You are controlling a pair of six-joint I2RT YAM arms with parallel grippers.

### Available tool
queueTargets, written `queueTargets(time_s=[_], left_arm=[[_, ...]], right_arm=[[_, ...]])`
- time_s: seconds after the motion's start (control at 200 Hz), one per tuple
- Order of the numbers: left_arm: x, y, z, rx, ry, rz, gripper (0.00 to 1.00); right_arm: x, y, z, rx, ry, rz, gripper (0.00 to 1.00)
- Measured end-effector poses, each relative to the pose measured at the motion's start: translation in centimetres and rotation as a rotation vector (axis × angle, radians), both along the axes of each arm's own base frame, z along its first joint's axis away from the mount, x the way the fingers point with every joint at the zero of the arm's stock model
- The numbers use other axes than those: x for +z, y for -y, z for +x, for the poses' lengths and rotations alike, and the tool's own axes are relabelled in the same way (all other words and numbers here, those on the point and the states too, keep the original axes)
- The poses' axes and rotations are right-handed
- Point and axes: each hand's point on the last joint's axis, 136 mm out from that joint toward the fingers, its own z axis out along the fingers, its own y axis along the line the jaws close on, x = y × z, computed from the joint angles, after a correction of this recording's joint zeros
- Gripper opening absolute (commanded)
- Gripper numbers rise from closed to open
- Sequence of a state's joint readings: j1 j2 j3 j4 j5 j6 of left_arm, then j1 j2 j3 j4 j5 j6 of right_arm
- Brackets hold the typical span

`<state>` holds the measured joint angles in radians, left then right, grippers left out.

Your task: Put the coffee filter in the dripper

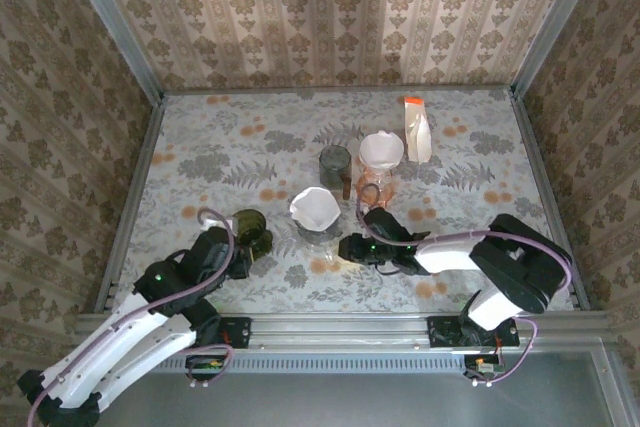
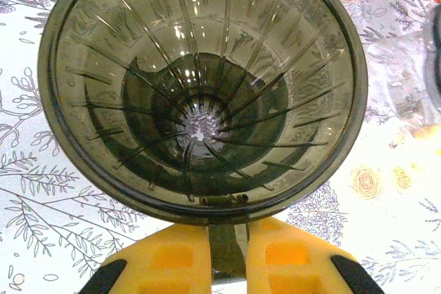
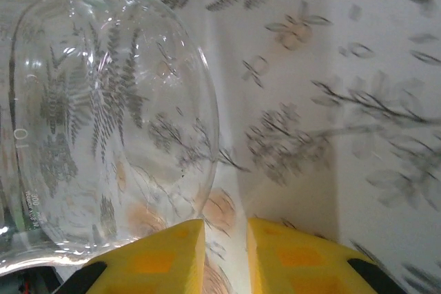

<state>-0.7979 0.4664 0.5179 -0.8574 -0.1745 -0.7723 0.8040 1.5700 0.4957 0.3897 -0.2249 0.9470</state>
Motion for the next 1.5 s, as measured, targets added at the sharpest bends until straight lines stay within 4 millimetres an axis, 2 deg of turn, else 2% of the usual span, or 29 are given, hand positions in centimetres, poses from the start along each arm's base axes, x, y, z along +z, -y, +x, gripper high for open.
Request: queueTargets(time_s=[0.31,0.51,0.755,0.95,1.165,1.365,1.5], left_arm=[[-0.2,-0.9,-0.2,0.044,-0.008,0.006,0.01],[0.4,-1.5,-0.1,0.078,0.019,-0.007,0.01],[0.2,-2.2,-0.2,0.107,0.013,0.013,0.0],[0.2,-2.4,-0.2,0.123,0.012,0.018,0.0],[0.2,-2.5,-0.2,0.139,0.011,0.008,0.0],[0.2,-2.5,-0.2,0.144,0.008,0.003,0.0],[0.2,-2.3,-0.3,0.137,0.002,-0.004,0.0]], right_arm=[[0.5,-6.2,3.5,0.01,0.024,0.065,0.24],[0.9,-9.4,6.1,-0.002,0.039,0.105,0.24],[1.3,-12.5,8.8,-0.011,0.057,0.144,0.24],[2.6,-14.5,10.6,-0.012,0.086,0.182,0.24],[2.7,-14.6,11.0,-0.035,0.085,0.186,0.29],[1.9,-11.6,9.3,-0.082,0.08,0.113,0.35],[3.7,-9.6,7.3,-0.082,0.119,0.082,0.42]])
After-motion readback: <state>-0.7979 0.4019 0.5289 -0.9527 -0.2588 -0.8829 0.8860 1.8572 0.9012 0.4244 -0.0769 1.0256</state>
